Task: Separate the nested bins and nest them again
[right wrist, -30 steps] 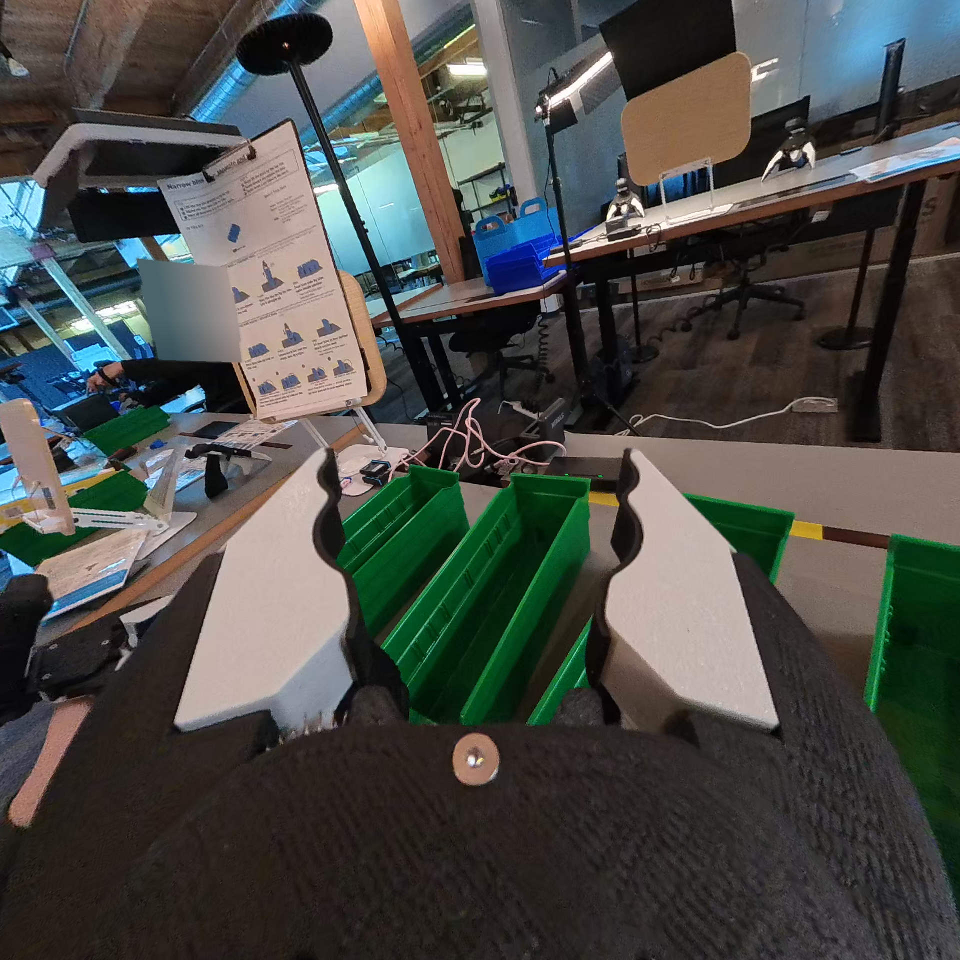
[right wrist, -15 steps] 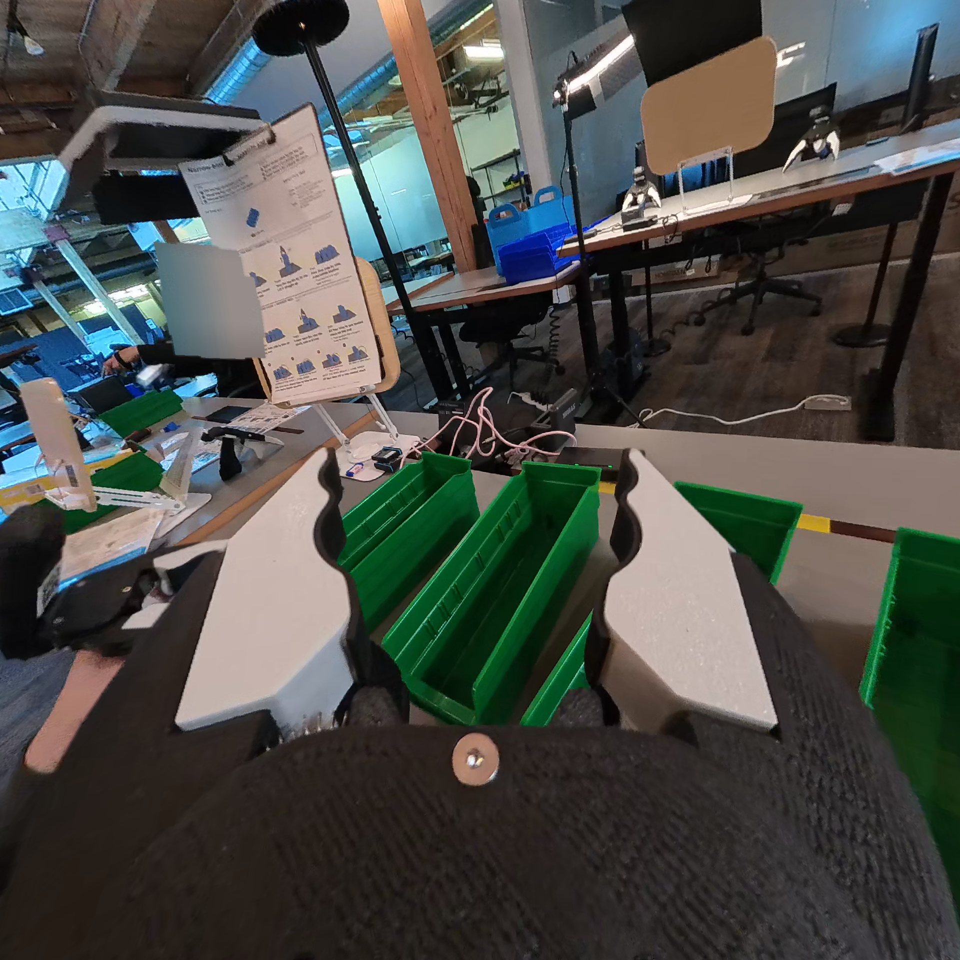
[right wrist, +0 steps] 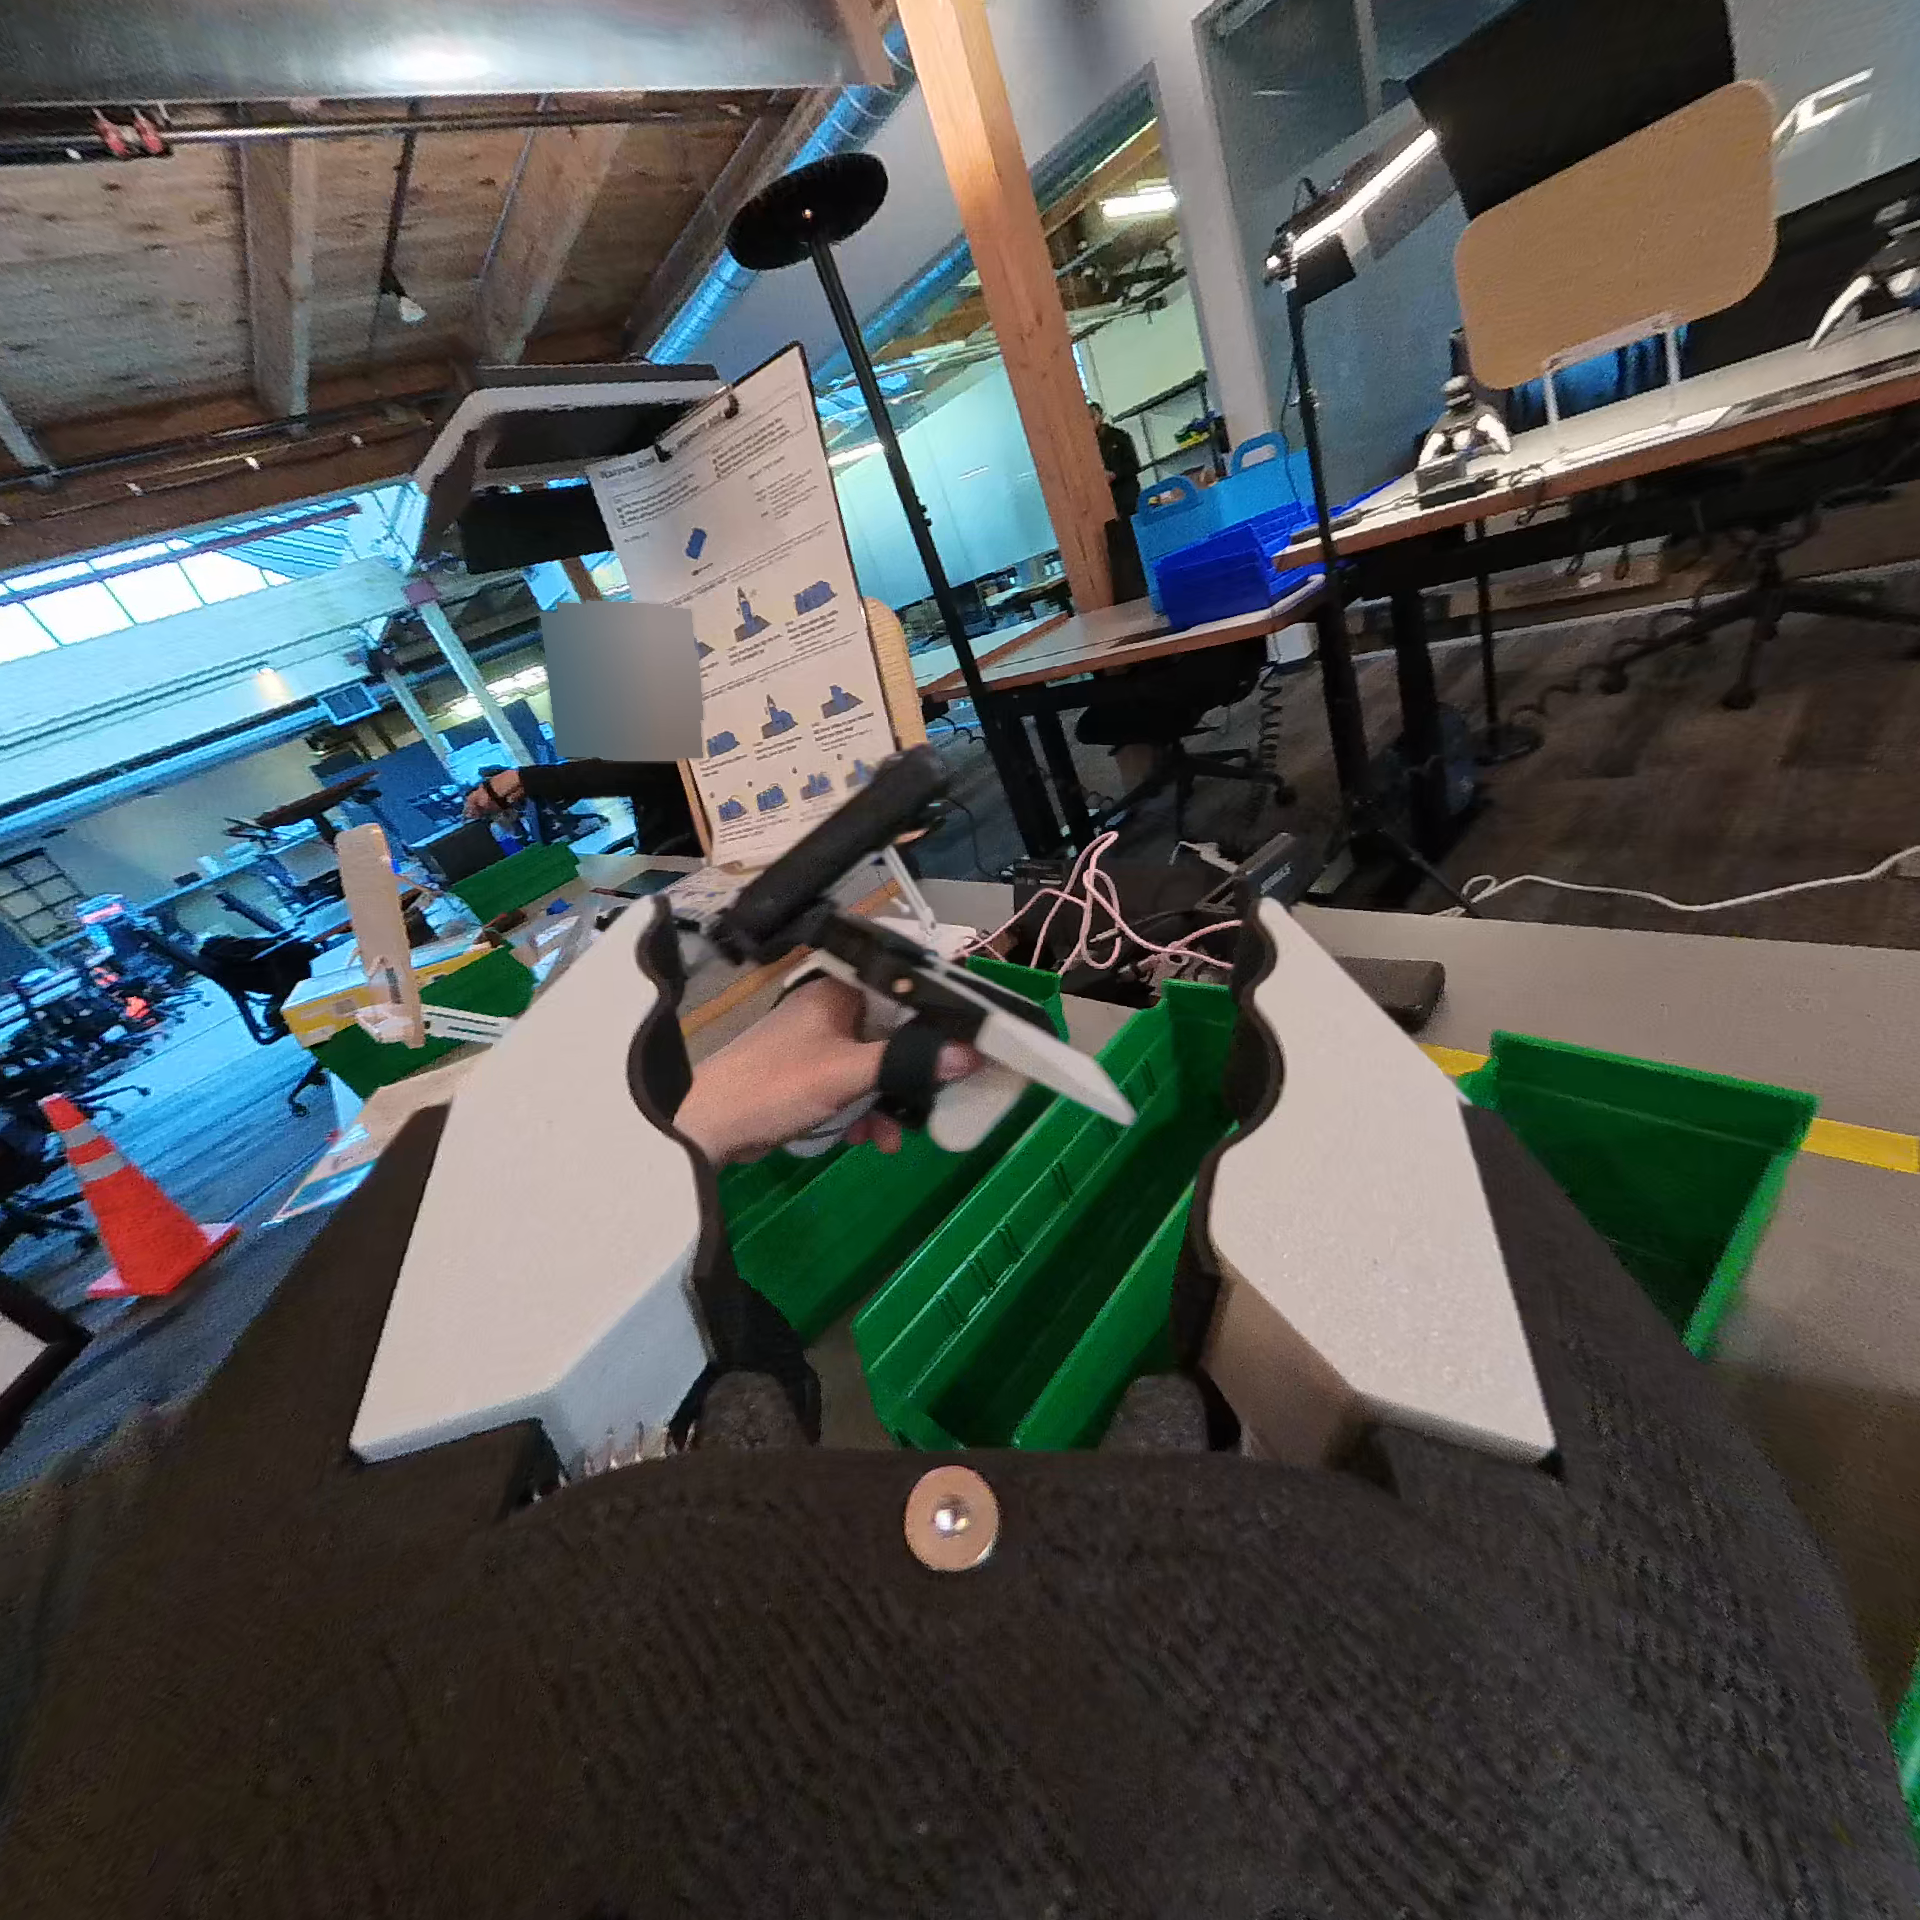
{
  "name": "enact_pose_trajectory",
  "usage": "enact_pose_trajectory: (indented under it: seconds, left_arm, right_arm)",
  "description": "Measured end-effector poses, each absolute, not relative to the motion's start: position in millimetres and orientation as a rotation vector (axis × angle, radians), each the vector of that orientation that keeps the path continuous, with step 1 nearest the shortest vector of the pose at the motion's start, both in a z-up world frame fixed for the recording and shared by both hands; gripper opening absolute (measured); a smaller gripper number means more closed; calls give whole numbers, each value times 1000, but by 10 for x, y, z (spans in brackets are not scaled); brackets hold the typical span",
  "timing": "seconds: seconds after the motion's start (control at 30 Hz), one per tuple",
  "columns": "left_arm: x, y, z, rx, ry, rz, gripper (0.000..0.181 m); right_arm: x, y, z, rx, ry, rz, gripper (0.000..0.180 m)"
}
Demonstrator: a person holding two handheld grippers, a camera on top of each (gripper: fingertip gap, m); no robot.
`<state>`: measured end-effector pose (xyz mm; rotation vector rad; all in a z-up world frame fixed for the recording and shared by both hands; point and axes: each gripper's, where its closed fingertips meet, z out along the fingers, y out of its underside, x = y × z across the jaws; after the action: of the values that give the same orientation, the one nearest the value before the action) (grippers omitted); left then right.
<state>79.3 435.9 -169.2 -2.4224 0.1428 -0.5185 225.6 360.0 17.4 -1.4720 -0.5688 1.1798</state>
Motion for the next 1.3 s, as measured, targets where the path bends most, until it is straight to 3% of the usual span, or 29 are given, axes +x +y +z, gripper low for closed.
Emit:
enact_pose_trajectory:
  seconds: [0.4,0.53,0.67,0.87,1.3]
  left_arm:
    - [622,4417,-2450,-2960,-76,-54,159]
    - [700,4294,-2625,-3051,-70,-99,158]
    - [697,4289,-2580,-3058,-15,-137,138]
    - [638,4268,-2441,-3035,-8,-295,117]
    - [-191,3784,-1040,-2927,63,-192,119]
  right_arm:
    - [2204,3567,139,-1473,-614,1307,106]
    - [2209,3530,140,-1471,-626,1334,106]
    - [2242,3500,177,-1449,-624,1344,105]
    - [2306,3507,193,-1437,-607,1367,105]
    - [2494,3455,349,-1346,-549,1416,105]
